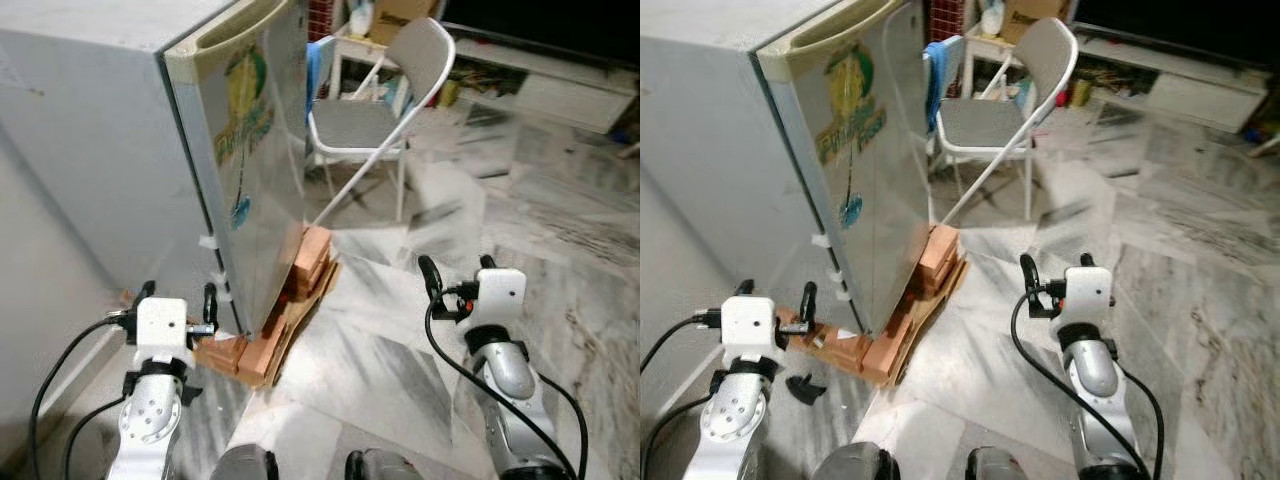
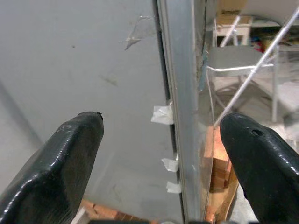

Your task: Restocking fridge

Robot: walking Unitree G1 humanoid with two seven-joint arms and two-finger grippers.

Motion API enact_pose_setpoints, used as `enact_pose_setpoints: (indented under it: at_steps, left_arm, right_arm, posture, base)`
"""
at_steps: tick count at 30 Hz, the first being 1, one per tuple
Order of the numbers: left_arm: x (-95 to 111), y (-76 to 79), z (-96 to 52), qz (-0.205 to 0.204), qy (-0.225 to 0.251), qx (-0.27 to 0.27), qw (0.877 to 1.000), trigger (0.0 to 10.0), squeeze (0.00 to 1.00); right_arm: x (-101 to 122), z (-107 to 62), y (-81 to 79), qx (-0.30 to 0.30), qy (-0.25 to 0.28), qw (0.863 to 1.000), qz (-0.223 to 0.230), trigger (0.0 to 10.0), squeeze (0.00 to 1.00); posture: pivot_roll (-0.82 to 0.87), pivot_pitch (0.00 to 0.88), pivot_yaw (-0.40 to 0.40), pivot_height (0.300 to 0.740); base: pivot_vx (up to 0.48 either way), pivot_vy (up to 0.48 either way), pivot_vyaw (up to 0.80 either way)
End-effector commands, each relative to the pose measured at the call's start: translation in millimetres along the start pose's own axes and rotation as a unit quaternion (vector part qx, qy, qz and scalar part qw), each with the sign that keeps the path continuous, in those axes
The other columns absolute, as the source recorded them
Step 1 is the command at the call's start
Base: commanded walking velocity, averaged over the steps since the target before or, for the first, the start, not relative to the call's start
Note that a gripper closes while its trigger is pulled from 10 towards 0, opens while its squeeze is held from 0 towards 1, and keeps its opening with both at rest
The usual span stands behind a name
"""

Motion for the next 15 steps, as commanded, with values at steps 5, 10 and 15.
enact_pose_setpoints:
  at_steps: [5, 10, 15]
  left_arm:
    - [0.9, 3.8, 1.9, -0.005, 0.002, -0.005, 1.000, 10.0, 0.00]
    - [1.8, 5.2, 2.1, -0.004, 0.005, -0.009, 1.000, 10.0, 0.00]
    - [4.2, 8.3, 3.3, -0.007, 0.012, -0.014, 1.000, 10.0, 0.00]
  right_arm:
    - [7.2, 2.5, 4.8, -0.001, 0.009, 1.000, -0.006, 10.0, 0.00]
    - [7.9, 3.6, 3.6, 0.001, 0.011, 1.000, -0.006, 10.0, 0.00]
    - [7.1, 4.9, 2.4, 0.004, 0.007, 1.000, -0.010, 10.0, 0.00]
  posture:
    - [0.09, 0.049, -0.040, 0.740]
    - [0.09, 0.052, -0.044, 0.740]
    - [0.10, 0.053, -0.052, 0.740]
  base:
    - [0.000, 0.395, -0.77]
    - [0.000, 0.067, -0.43]
    - [0.000, 0.000, -0.17]
Point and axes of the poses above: a point about 5 cm out from each wrist's last joint towards the gripper, its own z axis pointing out of the wrist towards the gripper, its own x axis along the axis of the wrist's last joint, y = z × x, the point moved 1 cm from there along z, pointing out of the wrist towards the gripper, and after that the axes turned 9 degrees about z, right-handed, at the moved point
